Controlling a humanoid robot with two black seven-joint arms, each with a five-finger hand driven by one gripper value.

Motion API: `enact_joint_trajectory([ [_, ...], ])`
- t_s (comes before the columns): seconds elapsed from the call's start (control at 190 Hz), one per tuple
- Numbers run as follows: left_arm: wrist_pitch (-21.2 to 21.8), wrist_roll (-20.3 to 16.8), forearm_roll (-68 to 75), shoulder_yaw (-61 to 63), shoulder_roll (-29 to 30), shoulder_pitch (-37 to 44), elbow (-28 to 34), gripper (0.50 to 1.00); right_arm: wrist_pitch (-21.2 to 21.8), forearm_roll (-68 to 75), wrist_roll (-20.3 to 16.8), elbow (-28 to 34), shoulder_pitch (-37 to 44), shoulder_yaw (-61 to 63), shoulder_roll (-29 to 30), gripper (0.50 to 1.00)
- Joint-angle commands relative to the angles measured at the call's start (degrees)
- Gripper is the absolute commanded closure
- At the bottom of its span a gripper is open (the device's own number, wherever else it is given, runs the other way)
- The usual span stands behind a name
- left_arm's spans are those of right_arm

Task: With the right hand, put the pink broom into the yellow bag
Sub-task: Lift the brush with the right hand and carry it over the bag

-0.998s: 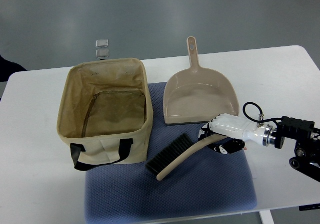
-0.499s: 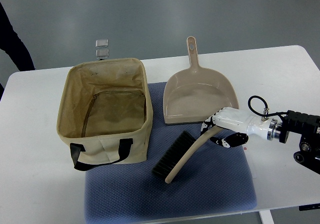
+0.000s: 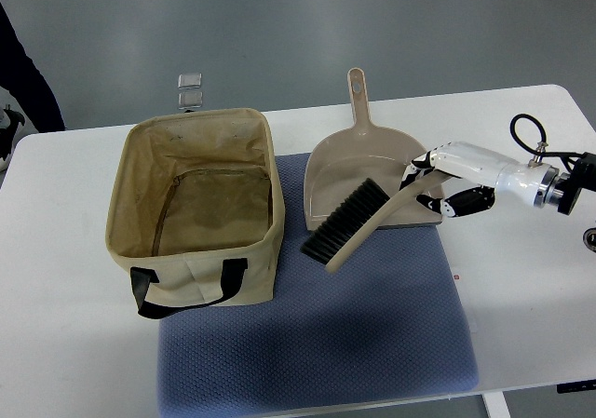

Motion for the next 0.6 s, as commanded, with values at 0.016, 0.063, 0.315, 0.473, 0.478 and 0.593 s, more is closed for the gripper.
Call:
enact_joint_trajectory([
  [0.016,0.00,0.02,0.00,0.00,0.00,-0.02,0.00,0.500,2.99,4.93,0.16,-0.49,3.55,1.60,-2.78,1.000],
  [0.063,0.00,0.02,0.00,0.00,0.00,0.07,0.00,0.500,4.31,6.17,0.16,-0.94,4.96,2.74,-3.40,1.000],
  [0.315,0.00,0.02,0.00,0.00,0.00,0.07,0.00,0.500,12.93,6.96,-0.46,-7.97,13.74,9.25,-4.72,1.000],
  [0.473,0.00,0.02,0.00,0.00,0.00,0.07,0.00,0.500,13.72,6.17,-1.07,-9.55,19.19,8.99,-3.66,1.000],
  [0.478,0.00,0.02,0.00,0.00,0.00,0.07,0.00,0.500,13.72,6.17,-1.07,-9.55,19.19,8.98,-3.66,1.000],
  [0.593,0.00,0.02,0.00,0.00,0.00,-0.02,0.00,0.500,13.80,5.29,-2.83,-9.90,23.94,7.40,1.26,1.000],
])
